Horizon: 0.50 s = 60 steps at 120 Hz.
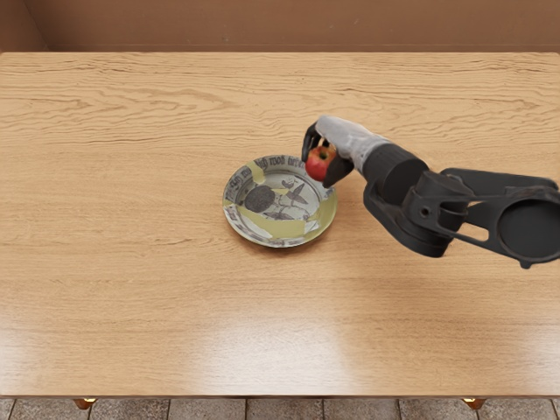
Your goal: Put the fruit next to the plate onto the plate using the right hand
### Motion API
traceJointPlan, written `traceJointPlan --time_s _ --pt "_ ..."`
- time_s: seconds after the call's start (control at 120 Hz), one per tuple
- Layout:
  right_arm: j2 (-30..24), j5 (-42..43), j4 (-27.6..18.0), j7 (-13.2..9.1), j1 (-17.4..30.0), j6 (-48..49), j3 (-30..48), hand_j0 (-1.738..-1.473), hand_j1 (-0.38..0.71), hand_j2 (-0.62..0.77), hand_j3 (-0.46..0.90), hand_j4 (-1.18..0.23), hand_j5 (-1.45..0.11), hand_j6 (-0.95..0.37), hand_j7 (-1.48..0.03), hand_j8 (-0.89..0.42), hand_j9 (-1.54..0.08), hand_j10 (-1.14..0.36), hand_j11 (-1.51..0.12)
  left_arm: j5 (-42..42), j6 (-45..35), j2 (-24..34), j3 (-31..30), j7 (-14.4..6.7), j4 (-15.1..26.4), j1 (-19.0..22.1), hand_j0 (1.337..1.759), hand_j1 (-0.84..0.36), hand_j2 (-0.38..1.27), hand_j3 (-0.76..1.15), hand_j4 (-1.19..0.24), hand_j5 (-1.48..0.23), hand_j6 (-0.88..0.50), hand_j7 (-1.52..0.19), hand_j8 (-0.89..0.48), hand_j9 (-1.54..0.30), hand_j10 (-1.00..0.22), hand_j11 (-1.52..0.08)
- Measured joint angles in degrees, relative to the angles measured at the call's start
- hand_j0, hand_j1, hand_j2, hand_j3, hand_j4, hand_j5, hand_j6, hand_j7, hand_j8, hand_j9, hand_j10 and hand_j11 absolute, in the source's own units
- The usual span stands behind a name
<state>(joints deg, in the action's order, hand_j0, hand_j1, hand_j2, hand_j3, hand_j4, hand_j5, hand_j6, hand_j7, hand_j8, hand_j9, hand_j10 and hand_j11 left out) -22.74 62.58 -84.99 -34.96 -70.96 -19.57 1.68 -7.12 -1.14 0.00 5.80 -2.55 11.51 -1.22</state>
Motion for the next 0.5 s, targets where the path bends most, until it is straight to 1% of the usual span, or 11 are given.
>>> traceJointPlan --time_s 0.267,0.5 --pt "5.25 -0.27 0.13 0.00 0.31 0.37 -0.62 -1.654 0.28 0.27 0.00 -0.71 -1.04 -0.44 -0.97 -0.34 -0.98 -0.62 -0.98 0.00 0.00 0.00 0.00 0.00 0.00 0.03 1.658 0.35 0.00 0.00 0.00 0.00 0.00 0.00 0.00 0.00 0.00 0.00" --pt "6.33 -0.22 0.87 -0.01 1.85 0.30 -1.92 -1.653 0.28 0.26 0.00 -0.71 -1.03 -0.44 -0.97 -0.35 -0.98 -0.62 -0.98 0.00 0.00 0.00 0.00 0.00 0.00 0.01 1.658 0.35 0.00 0.00 0.00 0.00 0.00 0.00 0.00 0.00 0.00 0.00"
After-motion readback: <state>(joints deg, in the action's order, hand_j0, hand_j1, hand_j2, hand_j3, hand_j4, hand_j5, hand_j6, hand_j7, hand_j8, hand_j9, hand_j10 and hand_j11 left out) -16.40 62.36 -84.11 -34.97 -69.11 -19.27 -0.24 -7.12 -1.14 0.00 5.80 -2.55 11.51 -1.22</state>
